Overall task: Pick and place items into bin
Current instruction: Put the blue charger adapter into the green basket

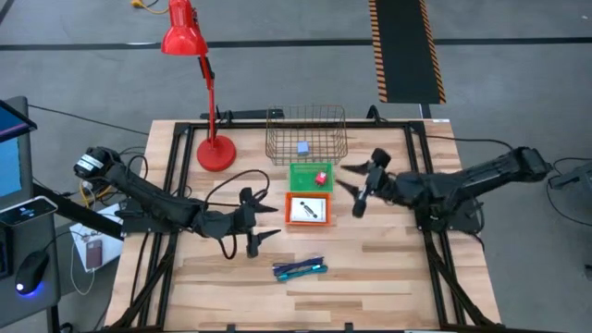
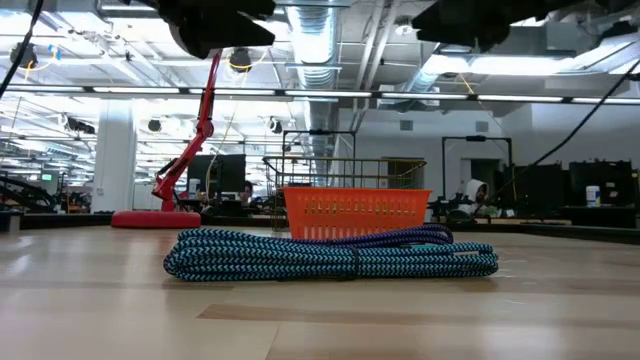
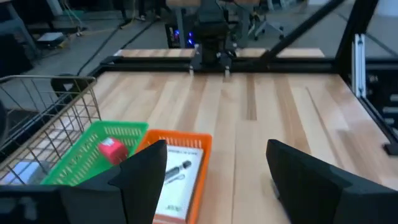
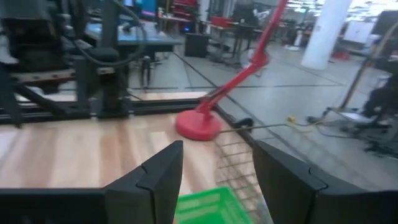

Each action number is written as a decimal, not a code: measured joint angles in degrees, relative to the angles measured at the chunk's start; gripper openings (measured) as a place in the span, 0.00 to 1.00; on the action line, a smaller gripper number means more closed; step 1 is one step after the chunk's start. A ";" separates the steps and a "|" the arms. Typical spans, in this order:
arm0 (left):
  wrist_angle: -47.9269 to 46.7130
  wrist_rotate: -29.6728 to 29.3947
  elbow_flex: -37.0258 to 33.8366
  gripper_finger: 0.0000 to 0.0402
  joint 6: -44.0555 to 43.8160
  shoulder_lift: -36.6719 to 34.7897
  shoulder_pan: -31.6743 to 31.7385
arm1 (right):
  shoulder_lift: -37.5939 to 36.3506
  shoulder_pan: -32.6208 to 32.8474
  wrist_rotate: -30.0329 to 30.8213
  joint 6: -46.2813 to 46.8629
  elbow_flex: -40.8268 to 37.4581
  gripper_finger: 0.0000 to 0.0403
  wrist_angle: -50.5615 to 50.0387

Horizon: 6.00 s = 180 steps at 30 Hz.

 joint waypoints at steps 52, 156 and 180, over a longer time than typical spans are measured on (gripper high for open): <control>-23.79 33.18 41.47 0.66 27.47 15.53 49.69 | -3.65 -5.35 10.54 8.03 -0.02 0.46 -23.54; -13.01 47.38 -15.22 0.66 0.98 -31.27 40.80 | -10.86 -9.28 17.73 13.46 0.00 0.46 -30.40; -6.72 46.91 -38.77 0.66 -5.60 -63.04 40.80 | -51.25 3.64 2.97 15.04 -11.99 0.46 -33.11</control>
